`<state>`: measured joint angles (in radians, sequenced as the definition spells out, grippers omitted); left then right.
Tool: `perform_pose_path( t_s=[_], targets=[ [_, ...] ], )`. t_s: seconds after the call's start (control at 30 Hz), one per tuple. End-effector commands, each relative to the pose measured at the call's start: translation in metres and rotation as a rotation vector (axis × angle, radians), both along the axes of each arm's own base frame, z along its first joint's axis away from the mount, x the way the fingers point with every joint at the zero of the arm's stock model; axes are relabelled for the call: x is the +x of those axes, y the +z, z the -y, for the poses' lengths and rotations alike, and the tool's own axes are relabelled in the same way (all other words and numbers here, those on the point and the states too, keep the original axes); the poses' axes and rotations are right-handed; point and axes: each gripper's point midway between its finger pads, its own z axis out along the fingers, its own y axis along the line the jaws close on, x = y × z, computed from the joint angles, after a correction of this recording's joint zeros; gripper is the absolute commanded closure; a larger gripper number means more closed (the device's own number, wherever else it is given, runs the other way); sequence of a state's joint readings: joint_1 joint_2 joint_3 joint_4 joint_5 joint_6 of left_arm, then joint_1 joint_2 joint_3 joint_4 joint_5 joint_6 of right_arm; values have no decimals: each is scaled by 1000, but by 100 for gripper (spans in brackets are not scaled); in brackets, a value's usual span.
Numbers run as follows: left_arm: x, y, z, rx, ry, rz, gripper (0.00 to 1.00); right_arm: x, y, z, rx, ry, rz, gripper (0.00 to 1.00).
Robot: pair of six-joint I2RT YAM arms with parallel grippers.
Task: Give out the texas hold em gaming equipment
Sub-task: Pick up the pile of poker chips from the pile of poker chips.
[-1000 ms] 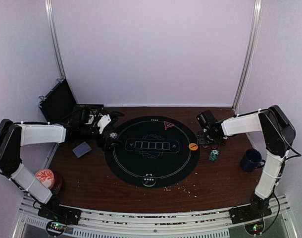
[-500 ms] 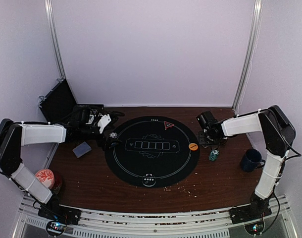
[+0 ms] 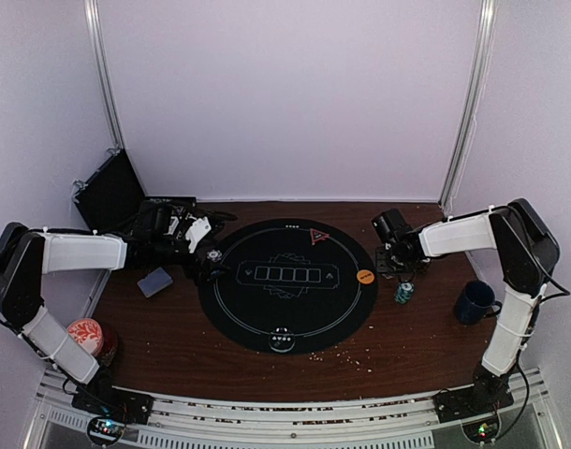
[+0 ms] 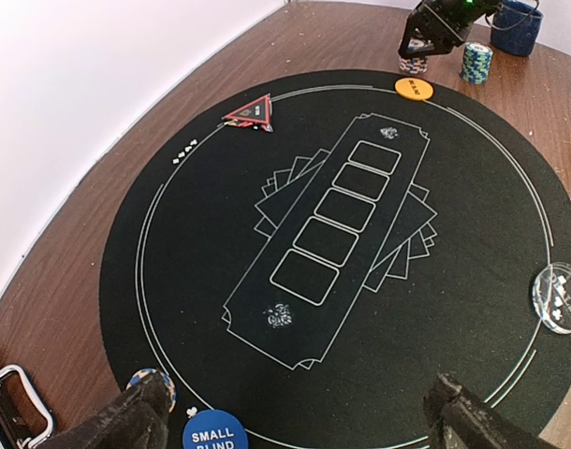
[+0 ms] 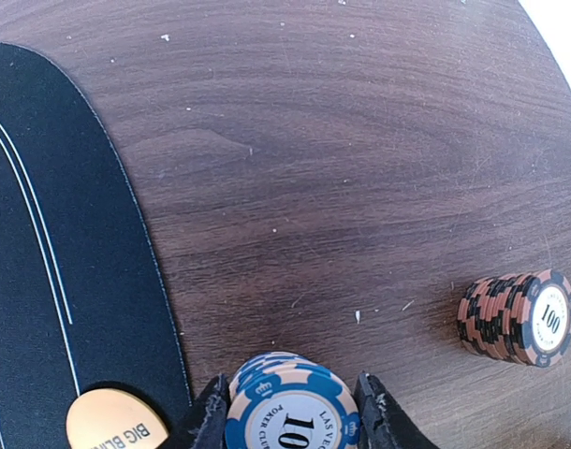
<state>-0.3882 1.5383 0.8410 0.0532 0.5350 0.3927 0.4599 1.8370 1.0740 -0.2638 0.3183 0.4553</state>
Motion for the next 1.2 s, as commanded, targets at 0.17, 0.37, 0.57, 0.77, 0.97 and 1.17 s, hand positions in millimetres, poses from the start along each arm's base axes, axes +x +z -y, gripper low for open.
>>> perform_pose_path(
  t_s=[0.17, 0.37, 0.57, 0.77, 0.97, 1.17],
  targets=[
    [5, 1, 1, -13, 8, 16, 2, 6, 32, 3, 23, -15, 98, 64],
    [5, 0, 1, -12, 9, 15, 2, 6, 44, 3, 25, -12, 130, 66],
    [6, -1, 1, -11, 11, 13, 2, 1, 63, -8, -7, 23, 165, 66],
    [7, -4, 0, -5, 15, 9, 2, -12, 81, -39, -24, 102, 189, 66],
    [8, -3, 0, -3, 15, 18, 2, -32, 92, -75, -4, 191, 192, 65],
    [7, -4, 1, -4, 9, 18, 2, -65, 77, -99, -3, 273, 158, 65]
  ],
)
